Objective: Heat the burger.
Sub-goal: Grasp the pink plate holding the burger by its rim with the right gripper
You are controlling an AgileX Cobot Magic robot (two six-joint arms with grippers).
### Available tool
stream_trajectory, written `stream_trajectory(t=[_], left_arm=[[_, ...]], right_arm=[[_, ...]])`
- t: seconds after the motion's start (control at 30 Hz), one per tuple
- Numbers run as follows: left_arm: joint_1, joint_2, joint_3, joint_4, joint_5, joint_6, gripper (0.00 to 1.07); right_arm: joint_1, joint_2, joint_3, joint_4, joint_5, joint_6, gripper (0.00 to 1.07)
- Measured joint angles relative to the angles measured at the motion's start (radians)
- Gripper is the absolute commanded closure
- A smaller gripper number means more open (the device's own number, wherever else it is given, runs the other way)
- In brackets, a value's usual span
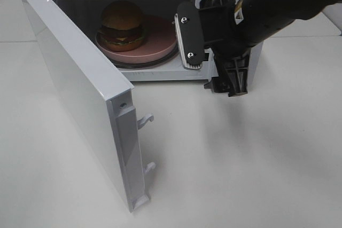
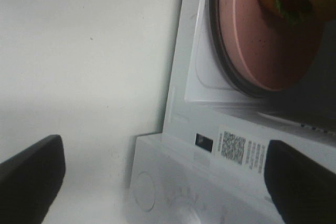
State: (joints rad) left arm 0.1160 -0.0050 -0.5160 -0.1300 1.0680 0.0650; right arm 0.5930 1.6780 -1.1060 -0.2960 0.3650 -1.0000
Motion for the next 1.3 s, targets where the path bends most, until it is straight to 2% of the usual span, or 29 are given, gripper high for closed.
stream_trajectory(t=[0.2,0.73,1.3], left_arm=[[0.0,0.0,0.0,0.0,0.0,0.0,0.09],[0.0,0.0,0.0,0.0,0.0,0.0,0.09],[0.0,0.0,0.0,0.0,0.0,0.0,0.09]], right_arm=[[0.034,0.07,-0.07,-0.002,-0.014,0.0,0.14],[0.037,0.267,-0.252,-0.003,-0.08,0.0,0.17],[0.037,0.415,-0.31,-0.003,-0.178,0.0,0.2]])
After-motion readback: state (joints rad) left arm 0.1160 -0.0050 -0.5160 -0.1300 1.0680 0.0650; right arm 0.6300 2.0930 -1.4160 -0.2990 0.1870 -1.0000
